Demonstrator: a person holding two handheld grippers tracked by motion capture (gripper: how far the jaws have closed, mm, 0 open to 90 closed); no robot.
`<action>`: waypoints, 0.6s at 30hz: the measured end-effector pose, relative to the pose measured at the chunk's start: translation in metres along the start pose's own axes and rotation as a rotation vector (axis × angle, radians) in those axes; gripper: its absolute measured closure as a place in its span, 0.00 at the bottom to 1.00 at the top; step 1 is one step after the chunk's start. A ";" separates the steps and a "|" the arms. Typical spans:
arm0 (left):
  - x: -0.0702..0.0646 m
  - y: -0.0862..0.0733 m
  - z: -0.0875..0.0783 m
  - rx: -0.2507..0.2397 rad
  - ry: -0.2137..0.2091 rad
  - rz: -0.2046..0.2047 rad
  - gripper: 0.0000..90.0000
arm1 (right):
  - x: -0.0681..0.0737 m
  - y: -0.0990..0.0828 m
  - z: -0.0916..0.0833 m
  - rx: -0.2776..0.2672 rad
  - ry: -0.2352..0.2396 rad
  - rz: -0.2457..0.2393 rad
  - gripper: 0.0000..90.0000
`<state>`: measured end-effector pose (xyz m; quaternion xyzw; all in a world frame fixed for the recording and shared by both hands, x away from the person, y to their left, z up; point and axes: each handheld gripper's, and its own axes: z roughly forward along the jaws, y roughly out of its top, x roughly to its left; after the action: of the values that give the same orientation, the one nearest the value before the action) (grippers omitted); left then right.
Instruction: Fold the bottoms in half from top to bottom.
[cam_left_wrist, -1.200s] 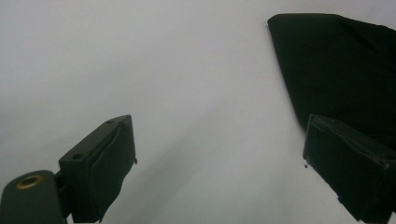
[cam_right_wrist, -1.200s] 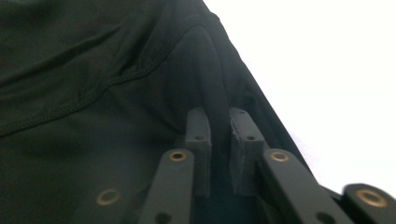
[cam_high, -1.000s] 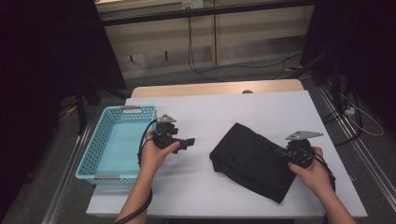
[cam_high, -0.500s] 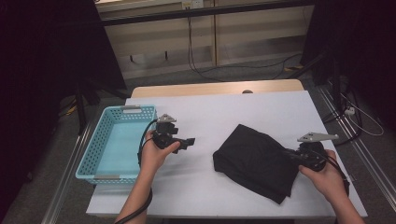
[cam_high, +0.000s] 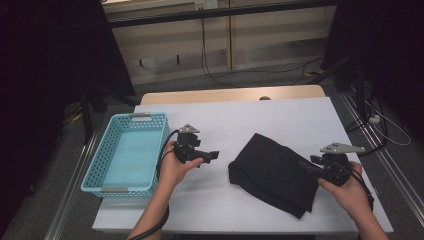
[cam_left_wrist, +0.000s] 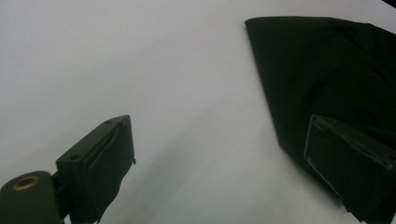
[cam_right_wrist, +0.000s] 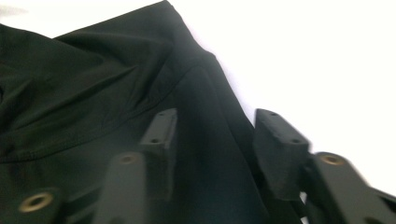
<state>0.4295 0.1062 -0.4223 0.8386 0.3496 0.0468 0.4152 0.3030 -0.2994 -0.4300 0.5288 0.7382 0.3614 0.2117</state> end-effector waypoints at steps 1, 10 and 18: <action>-0.003 0.000 0.002 0.000 0.007 -0.001 0.09 | 0.001 0.000 0.000 0.000 -0.001 -0.003 0.52; -0.023 0.001 0.024 0.023 0.015 0.023 0.11 | 0.009 0.002 0.004 -0.012 0.016 -0.017 0.41; -0.035 -0.001 0.040 0.007 0.021 0.057 0.12 | 0.011 0.002 0.008 -0.005 0.011 -0.014 0.34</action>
<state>0.4173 0.0578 -0.4412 0.8491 0.3302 0.0662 0.4069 0.3055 -0.2862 -0.4329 0.5212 0.7421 0.3647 0.2114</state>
